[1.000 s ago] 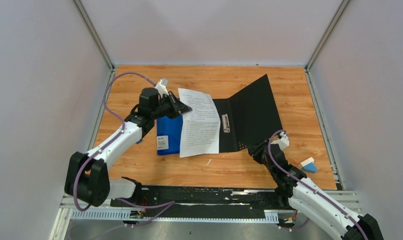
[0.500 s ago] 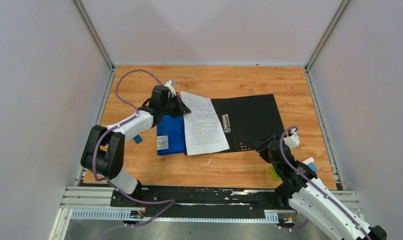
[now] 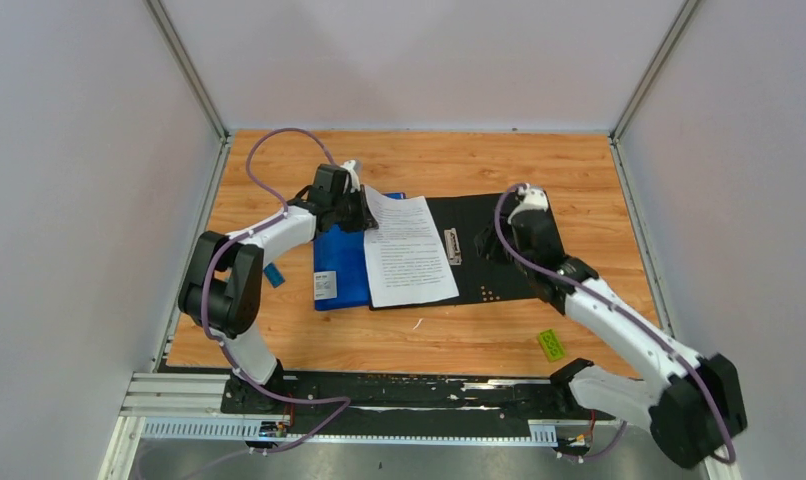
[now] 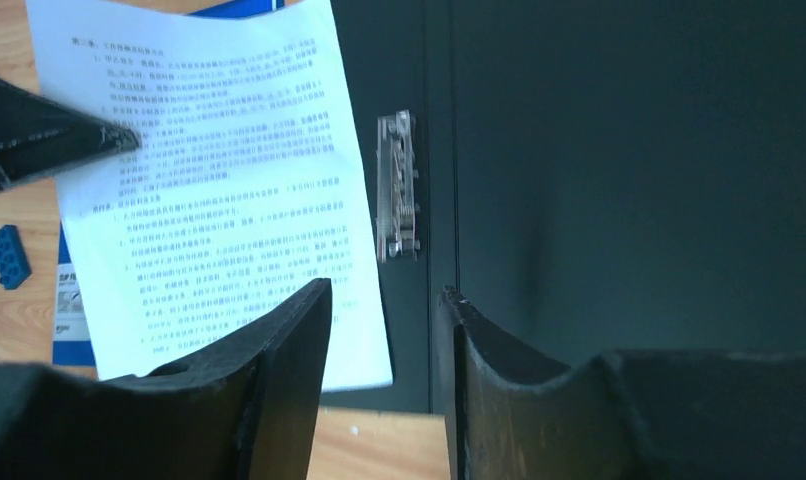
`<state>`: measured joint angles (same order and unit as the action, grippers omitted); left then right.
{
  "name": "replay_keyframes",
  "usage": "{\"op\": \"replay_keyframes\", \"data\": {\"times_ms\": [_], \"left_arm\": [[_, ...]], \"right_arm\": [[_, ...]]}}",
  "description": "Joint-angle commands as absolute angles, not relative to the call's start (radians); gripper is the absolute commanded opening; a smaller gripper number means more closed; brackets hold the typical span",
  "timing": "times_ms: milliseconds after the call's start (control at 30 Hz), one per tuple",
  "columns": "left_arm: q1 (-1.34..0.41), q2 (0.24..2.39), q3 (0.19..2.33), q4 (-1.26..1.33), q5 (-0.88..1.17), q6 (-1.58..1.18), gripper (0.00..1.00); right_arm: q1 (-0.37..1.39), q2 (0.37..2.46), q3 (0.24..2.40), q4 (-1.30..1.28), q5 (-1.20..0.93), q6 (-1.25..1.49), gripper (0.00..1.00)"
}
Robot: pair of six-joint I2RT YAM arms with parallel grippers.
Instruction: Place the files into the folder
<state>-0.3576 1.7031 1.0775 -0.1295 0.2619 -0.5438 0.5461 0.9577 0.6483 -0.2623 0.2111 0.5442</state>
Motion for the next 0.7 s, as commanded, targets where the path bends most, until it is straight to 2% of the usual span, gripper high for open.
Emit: {"op": "replay_keyframes", "data": {"times_ms": [0,200,333,667], "left_arm": [[-0.354,1.734,1.133,-0.192,0.250,-0.444,0.00],[-0.354,1.777,1.145,-0.187,0.262,-0.431,0.00],[-0.354,1.793,1.156,-0.184,0.254,-0.409,0.01],[-0.354,1.833,1.182,-0.169,0.236,-0.387,0.14]], "right_arm": [[0.435,1.222,0.833,-0.153,-0.040,0.331,0.41],[0.299,1.588,1.039,-0.130,-0.303,0.297,0.35],[0.293,1.821,1.251,-0.267,-0.390,0.221,0.29],[0.293,1.987,1.424,-0.384,-0.402,0.123,0.28]]}}
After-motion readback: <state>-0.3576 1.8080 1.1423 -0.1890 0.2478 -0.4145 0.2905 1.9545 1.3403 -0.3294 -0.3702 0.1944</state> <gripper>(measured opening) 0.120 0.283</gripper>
